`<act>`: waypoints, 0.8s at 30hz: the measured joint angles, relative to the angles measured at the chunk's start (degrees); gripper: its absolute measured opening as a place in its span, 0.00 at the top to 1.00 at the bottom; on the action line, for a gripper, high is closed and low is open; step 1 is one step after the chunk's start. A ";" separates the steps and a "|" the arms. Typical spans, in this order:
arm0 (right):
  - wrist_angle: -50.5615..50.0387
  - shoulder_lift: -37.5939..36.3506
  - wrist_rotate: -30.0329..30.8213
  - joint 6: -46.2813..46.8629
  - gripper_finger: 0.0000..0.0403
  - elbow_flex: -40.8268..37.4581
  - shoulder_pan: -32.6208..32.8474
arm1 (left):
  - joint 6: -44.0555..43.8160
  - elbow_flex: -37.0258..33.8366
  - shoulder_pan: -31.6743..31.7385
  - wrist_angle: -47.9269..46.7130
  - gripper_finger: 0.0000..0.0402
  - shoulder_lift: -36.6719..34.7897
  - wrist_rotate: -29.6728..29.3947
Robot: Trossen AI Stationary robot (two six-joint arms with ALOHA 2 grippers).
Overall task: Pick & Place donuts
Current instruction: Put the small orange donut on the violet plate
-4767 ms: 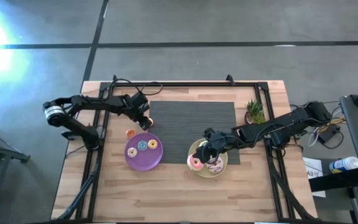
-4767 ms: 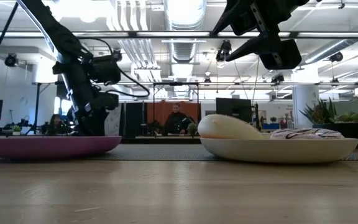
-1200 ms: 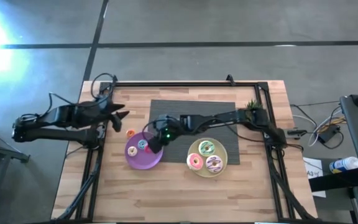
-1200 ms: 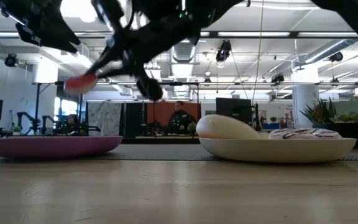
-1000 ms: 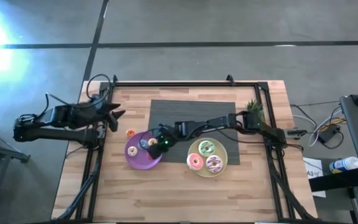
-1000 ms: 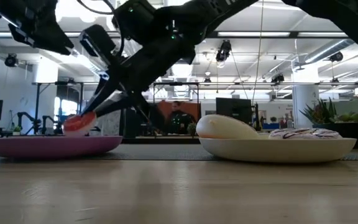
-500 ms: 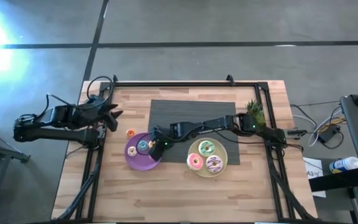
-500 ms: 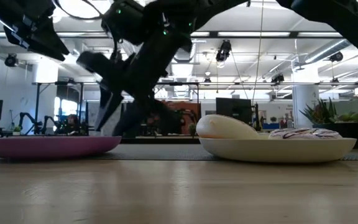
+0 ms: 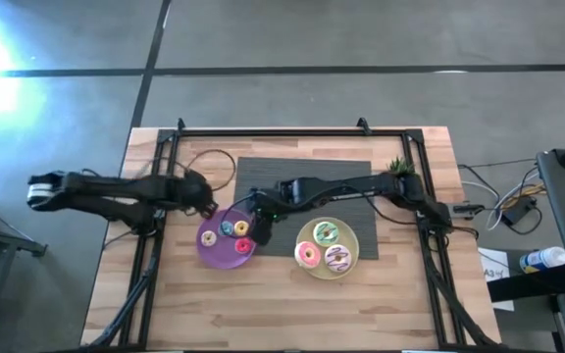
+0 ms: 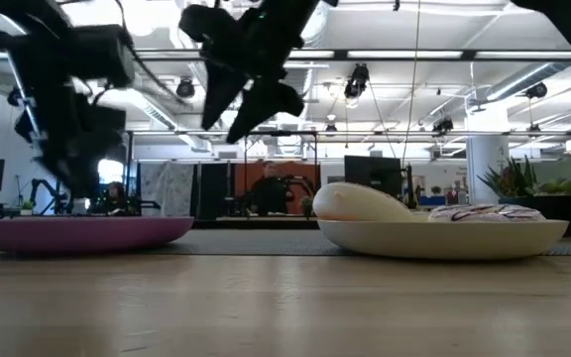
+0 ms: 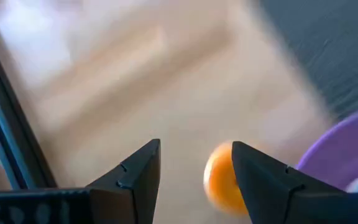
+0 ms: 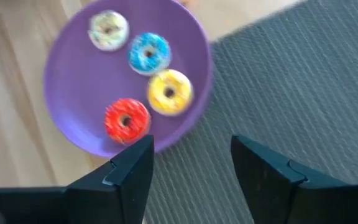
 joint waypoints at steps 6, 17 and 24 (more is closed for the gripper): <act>-1.33 -4.07 0.07 0.33 0.50 -4.03 0.26 | 3.03 -1.37 6.39 4.08 0.57 6.09 3.62; 2.28 -10.75 1.47 5.50 0.50 -15.91 2.05 | 5.32 -6.38 16.88 11.13 0.57 1.54 20.52; 9.40 -15.40 1.47 10.12 0.50 -25.18 2.55 | 3.13 -5.38 17.17 6.44 0.57 -2.69 22.11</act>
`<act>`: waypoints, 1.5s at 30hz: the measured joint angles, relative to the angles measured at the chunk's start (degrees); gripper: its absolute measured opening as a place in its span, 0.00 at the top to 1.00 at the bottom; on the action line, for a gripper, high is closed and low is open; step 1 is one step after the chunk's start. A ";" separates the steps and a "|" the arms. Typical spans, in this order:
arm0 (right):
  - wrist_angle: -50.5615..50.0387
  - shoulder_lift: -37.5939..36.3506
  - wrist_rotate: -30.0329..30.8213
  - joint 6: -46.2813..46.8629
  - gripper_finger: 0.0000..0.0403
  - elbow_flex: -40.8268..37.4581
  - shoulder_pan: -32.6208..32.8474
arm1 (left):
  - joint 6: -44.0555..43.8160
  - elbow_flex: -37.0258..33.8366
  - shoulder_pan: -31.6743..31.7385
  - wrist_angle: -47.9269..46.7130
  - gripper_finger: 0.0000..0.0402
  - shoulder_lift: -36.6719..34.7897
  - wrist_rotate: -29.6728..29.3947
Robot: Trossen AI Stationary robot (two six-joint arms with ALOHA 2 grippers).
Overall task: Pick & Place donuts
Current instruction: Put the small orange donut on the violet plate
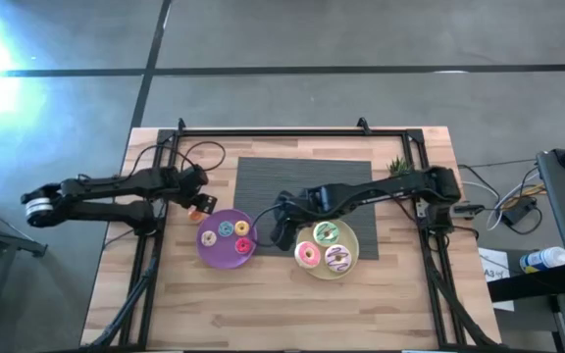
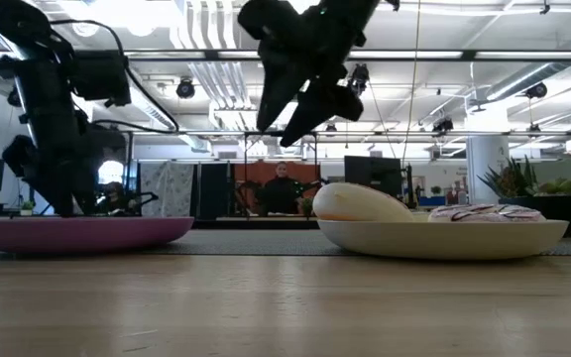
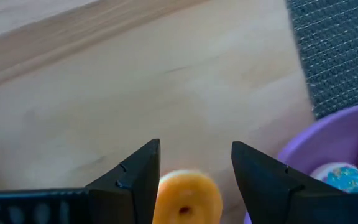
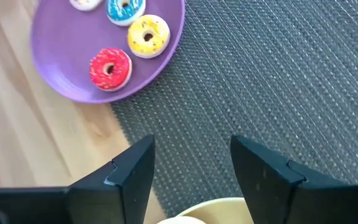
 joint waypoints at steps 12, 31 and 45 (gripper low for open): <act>7.12 -3.53 0.00 0.72 0.50 -6.18 0.02 | -4.35 2.27 -0.27 -14.23 0.61 -1.92 -0.67; 9.77 -3.51 1.31 -1.82 0.50 -6.14 -0.24 | -6.70 -2.97 -0.64 -4.89 0.64 3.50 6.84; 9.94 -3.49 1.46 -2.81 0.50 -6.14 -0.24 | -6.98 -2.60 -0.82 2.13 0.98 3.69 -0.27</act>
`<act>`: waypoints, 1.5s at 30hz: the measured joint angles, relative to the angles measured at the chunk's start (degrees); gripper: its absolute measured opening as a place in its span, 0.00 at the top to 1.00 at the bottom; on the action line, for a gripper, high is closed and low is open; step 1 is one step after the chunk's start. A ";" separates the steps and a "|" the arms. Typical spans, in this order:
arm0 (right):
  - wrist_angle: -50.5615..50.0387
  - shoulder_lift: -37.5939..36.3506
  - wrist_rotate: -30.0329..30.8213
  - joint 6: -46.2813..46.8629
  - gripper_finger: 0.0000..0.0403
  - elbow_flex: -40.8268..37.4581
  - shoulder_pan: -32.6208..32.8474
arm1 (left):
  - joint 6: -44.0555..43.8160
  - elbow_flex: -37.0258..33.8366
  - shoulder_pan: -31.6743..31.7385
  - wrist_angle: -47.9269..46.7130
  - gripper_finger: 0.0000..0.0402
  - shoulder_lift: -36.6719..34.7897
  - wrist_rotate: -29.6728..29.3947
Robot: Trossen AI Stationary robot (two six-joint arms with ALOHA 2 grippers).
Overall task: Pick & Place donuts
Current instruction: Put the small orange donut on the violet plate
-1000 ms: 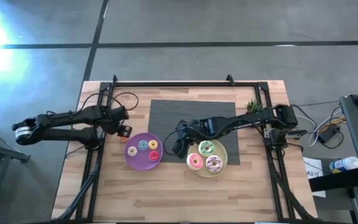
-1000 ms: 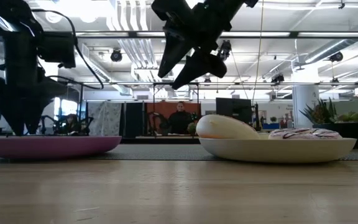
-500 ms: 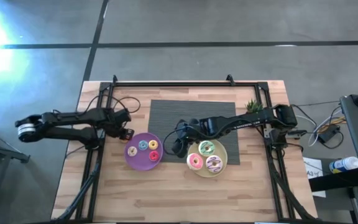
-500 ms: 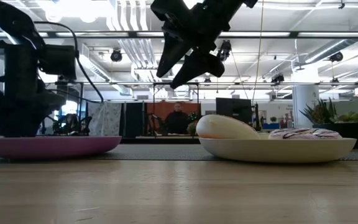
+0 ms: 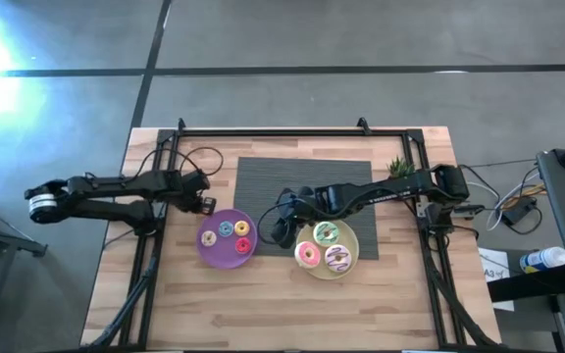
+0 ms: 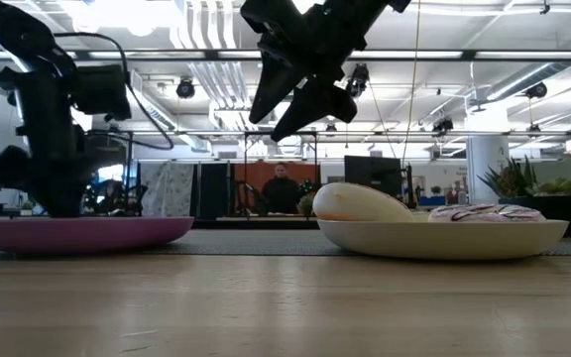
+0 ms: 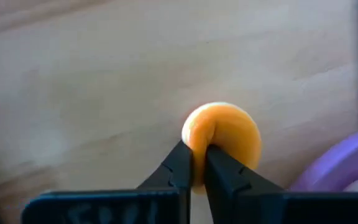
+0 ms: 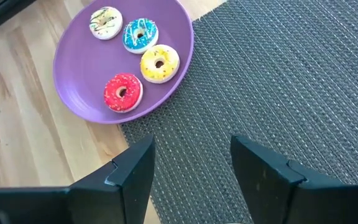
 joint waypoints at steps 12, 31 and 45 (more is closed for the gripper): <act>6.62 -3.06 0.73 -3.75 0.50 -0.02 -1.28 | 13.83 4.89 -1.86 22.83 1.00 -7.82 -1.58; 27.93 -4.50 14.56 -24.94 0.50 -0.02 -3.51 | 34.94 8.77 -22.82 49.49 1.00 -7.13 -26.88; 27.55 -4.50 14.58 -24.99 0.51 -0.02 -4.22 | 41.11 17.54 -25.13 50.11 1.00 3.41 -27.56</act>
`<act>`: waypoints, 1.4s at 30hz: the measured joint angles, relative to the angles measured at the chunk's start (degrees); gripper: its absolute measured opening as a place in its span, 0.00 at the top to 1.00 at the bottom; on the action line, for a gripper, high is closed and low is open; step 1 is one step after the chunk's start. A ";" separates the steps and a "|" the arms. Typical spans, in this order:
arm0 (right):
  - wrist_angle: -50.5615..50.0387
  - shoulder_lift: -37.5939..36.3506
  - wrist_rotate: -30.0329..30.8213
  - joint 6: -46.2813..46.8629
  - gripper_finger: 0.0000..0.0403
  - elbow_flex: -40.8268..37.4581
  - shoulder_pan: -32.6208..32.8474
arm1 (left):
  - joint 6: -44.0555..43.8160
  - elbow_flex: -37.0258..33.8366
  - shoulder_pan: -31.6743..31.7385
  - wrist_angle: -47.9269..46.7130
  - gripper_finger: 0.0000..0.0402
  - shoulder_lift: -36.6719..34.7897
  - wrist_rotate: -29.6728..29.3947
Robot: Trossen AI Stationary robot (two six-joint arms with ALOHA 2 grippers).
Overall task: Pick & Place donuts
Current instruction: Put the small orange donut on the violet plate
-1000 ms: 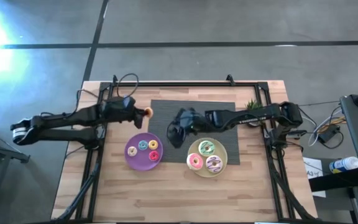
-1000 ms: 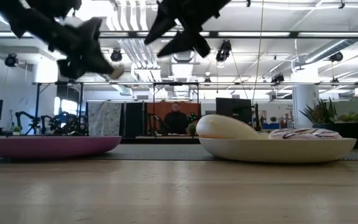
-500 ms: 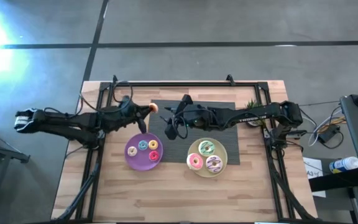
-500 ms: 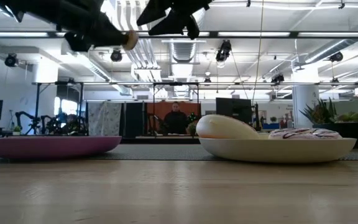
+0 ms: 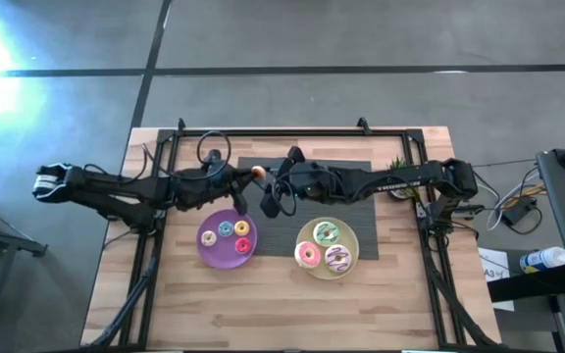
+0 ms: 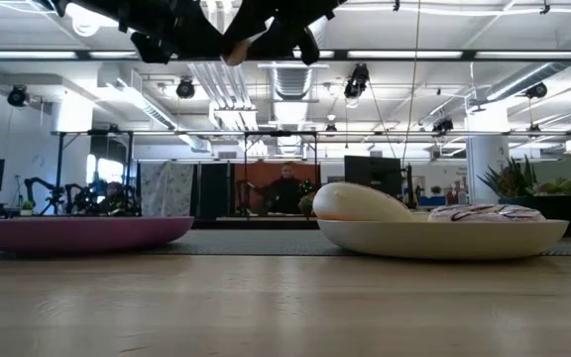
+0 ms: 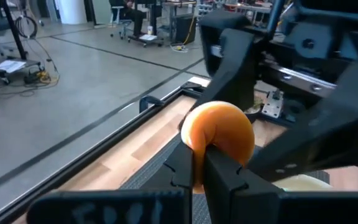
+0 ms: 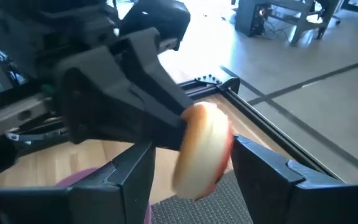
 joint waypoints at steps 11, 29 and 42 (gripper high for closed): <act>-2.31 0.02 0.20 1.11 0.76 0.00 0.04 | -0.07 0.10 -0.20 -0.93 1.00 -0.45 0.51; -4.80 0.11 0.93 -0.27 0.97 0.00 -0.38 | -6.07 0.23 -1.66 -9.28 0.64 -0.50 -6.90; -9.82 3.69 -12.45 -16.97 0.97 0.04 2.06 | -37.95 5.60 -10.03 -47.65 0.55 -6.08 -4.85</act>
